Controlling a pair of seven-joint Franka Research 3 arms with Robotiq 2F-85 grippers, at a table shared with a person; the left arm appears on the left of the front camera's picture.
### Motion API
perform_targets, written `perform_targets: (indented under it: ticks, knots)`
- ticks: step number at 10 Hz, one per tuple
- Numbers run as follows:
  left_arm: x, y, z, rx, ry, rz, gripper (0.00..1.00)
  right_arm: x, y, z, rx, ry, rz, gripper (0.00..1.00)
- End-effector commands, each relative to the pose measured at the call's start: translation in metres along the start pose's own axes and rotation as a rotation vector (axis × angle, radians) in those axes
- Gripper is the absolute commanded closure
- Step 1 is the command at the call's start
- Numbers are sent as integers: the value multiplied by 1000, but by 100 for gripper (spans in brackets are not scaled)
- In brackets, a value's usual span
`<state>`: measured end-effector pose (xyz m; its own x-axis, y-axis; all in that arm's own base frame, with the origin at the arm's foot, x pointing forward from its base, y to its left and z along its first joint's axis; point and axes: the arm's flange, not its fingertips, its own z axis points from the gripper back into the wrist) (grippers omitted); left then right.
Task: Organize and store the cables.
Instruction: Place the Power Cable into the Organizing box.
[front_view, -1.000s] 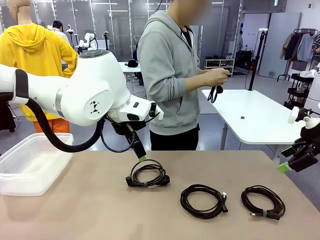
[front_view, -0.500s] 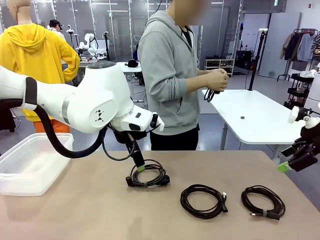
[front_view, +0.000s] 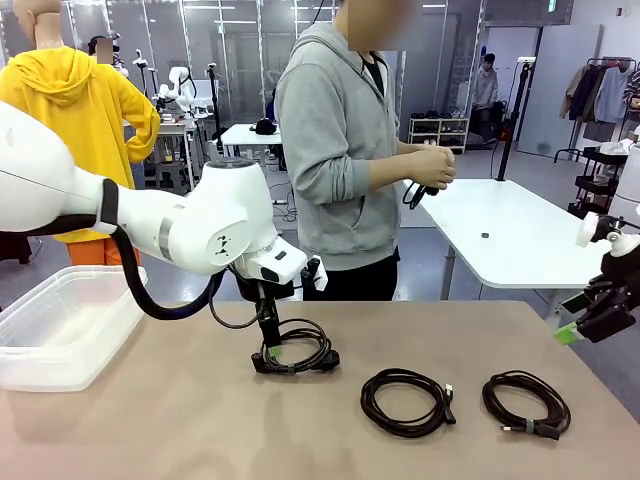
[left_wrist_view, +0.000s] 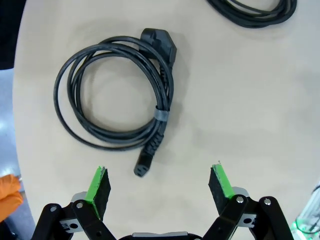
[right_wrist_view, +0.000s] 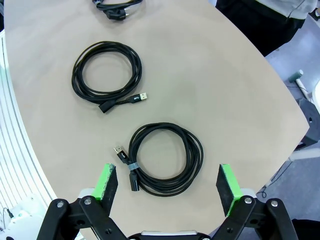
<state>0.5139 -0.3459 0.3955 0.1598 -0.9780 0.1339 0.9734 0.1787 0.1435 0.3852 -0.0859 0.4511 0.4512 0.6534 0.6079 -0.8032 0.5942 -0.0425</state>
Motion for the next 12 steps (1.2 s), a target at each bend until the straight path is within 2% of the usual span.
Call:
perform_targets:
  ticks: [1,3,4,7,12]
  knots:
    - [16,13,-12,-31,15,-78,0,1,-3,0,12,4,1,0]
    - [23,18,-36,-52,-1,-111,0,1,-3,0,12,4,1,0]
    - [23,23,-45,-66,41,-70,0,1,-3,0,12,4,1,0]
    - [28,29,-72,-106,33,-116,0,1,-3,0,12,4,1,0]
    - [34,31,-89,-145,45,-167,0,1,-3,0,12,4,1,0]
